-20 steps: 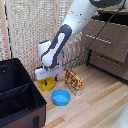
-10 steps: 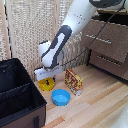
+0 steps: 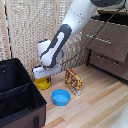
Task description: Kindly move your gripper toward the top drawer's handle. With caution, hold the handle robustly using your gripper and pull open the top drawer. Let the handle go. Relocate your gripper to the bowl placed in the background. Gently hold the bowl using your gripper. Bring the gripper and the bowl to the ajar drawer. Softly release the bowl into it.
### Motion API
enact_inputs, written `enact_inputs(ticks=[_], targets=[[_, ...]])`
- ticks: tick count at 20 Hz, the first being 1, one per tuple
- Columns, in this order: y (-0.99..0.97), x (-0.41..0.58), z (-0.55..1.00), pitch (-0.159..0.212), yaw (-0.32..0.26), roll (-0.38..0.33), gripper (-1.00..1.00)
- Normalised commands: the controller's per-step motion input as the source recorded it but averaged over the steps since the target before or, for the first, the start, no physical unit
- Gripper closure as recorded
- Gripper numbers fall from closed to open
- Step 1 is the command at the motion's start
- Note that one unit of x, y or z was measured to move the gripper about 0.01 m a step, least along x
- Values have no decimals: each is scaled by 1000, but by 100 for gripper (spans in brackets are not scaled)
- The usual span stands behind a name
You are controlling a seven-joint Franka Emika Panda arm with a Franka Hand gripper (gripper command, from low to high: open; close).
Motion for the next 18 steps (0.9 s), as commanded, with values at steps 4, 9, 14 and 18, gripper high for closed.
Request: enact_inputs(ticks=[4,9,14,18], targets=[[84,-19,840,-25,-109,-39,100],[0,-51,1000,-3,-137,-2,100],[-6,-102,1000,-2,-113,-13,100],[0,-39,1000,0,-165,-25,100]])
